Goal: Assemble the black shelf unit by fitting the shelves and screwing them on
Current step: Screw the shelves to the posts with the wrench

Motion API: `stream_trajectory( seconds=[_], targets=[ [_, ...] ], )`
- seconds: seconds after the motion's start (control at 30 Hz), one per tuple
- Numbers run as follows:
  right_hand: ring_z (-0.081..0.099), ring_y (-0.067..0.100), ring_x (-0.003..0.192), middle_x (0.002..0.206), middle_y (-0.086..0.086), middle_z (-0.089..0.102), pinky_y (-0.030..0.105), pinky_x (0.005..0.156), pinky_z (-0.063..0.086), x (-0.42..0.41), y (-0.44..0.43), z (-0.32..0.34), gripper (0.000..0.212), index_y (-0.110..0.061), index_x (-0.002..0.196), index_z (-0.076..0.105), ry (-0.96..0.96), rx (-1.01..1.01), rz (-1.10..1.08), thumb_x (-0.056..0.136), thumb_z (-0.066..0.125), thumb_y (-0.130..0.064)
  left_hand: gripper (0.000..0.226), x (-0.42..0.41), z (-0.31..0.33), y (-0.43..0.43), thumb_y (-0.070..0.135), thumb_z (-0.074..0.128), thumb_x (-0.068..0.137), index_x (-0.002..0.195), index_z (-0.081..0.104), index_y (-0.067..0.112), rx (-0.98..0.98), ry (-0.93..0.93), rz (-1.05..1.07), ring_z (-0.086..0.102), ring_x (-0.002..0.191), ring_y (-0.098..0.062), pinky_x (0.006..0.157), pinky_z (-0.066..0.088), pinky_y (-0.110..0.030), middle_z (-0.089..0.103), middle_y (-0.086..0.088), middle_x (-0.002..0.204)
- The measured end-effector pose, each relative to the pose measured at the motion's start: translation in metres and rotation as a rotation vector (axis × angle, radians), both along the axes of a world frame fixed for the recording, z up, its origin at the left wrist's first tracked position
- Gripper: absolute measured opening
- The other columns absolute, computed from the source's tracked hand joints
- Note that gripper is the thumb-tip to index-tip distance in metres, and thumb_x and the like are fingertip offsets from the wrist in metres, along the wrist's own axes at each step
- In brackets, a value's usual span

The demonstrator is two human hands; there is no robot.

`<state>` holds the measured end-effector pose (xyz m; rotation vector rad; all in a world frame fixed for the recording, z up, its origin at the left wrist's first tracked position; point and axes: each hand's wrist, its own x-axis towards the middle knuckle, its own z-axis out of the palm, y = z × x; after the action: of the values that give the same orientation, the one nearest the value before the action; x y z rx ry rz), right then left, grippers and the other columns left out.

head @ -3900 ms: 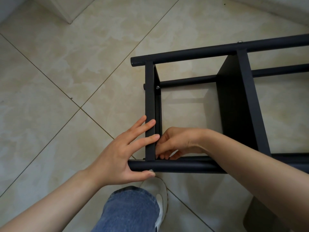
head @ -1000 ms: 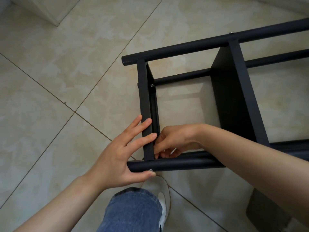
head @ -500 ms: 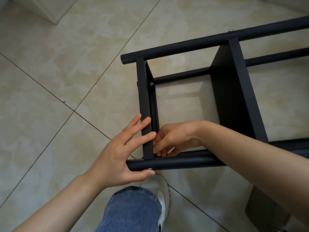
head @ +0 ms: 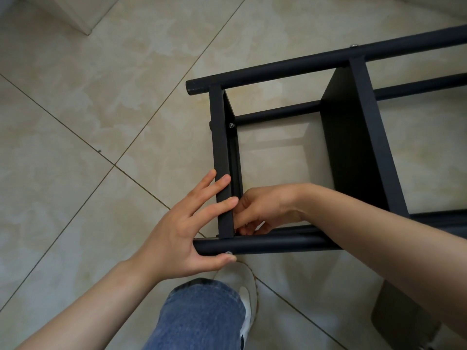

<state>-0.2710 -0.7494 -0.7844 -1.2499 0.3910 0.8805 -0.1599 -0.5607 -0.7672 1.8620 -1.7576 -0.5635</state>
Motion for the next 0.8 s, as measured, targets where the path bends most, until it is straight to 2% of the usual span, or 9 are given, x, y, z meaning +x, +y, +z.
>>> stream_trajectory(
  seconds=[0.17,0.3,0.4,0.53,0.63,0.7,0.8],
  targets=[
    [0.058,0.011,0.074,0.072,-0.002,0.066,0.028,0.079,0.047,-0.0005,-0.0020,0.0003,0.016,-0.015,0.080,0.073,-0.020,-0.018,-0.011,0.093,0.065,-0.021,0.076,-0.0002,-0.0001,0.0001,0.050,0.077,0.081,0.145,0.048,0.019,-0.002,0.000,-0.002,0.020,0.155,-0.028,0.122,0.026,-0.031,0.032,-0.006,0.163],
    [0.058,0.011,0.078,0.081,-0.001,0.066,0.029,0.082,0.046,-0.0024,-0.0056,0.0002,0.016,-0.005,0.103,0.072,-0.039,0.022,-0.008,0.096,0.061,-0.015,0.077,0.0002,-0.0005,-0.0006,0.049,0.077,0.081,0.145,0.048,0.020,-0.002,-0.002,-0.001,0.021,0.154,-0.029,0.122,0.027,-0.031,0.032,-0.006,0.164],
    [0.056,0.010,0.075,0.073,-0.004,0.062,0.027,0.077,0.045,-0.0022,-0.0036,0.0015,0.013,-0.010,0.096,0.071,-0.024,0.020,0.015,0.097,0.060,-0.019,0.076,-0.0001,-0.0005,-0.0004,0.049,0.077,0.081,0.145,0.047,0.020,-0.003,-0.003,-0.001,0.021,0.154,-0.029,0.122,0.027,-0.031,0.032,-0.006,0.163],
    [0.055,0.015,0.078,0.078,0.002,0.061,0.028,0.077,0.045,-0.0014,-0.0008,0.0015,0.028,-0.002,0.105,0.070,-0.001,-0.021,0.047,0.097,0.059,-0.027,0.076,-0.0009,0.0004,-0.0004,0.048,0.078,0.081,0.144,0.051,0.016,-0.009,0.000,-0.001,0.021,0.154,-0.029,0.122,0.027,-0.031,0.033,-0.009,0.162],
    [0.057,0.015,0.080,0.081,0.001,0.063,0.030,0.079,0.045,-0.0024,-0.0034,0.0023,0.021,-0.012,0.095,0.072,0.009,0.023,0.026,0.095,0.061,-0.031,0.076,-0.0012,0.0012,-0.0006,0.048,0.078,0.080,0.143,0.051,0.015,-0.008,-0.001,0.002,0.021,0.154,-0.029,0.122,0.027,-0.031,0.033,-0.009,0.162],
    [0.058,0.013,0.079,0.080,0.000,0.065,0.031,0.082,0.044,-0.0029,-0.0051,0.0018,0.015,-0.015,0.089,0.073,-0.008,0.057,0.005,0.095,0.061,-0.022,0.076,-0.0014,0.0014,-0.0004,0.048,0.078,0.080,0.144,0.050,0.017,-0.007,-0.002,0.002,0.021,0.154,-0.029,0.122,0.027,-0.030,0.033,-0.008,0.162],
    [0.058,0.010,0.074,0.074,-0.003,0.065,0.030,0.080,0.045,-0.0020,-0.0041,0.0000,0.019,-0.016,0.082,0.072,-0.026,0.050,0.009,0.096,0.060,-0.014,0.076,-0.0012,0.0012,-0.0001,0.048,0.078,0.080,0.144,0.049,0.018,-0.005,-0.005,0.004,0.021,0.154,-0.028,0.122,0.027,-0.030,0.033,-0.007,0.163]
  ],
)
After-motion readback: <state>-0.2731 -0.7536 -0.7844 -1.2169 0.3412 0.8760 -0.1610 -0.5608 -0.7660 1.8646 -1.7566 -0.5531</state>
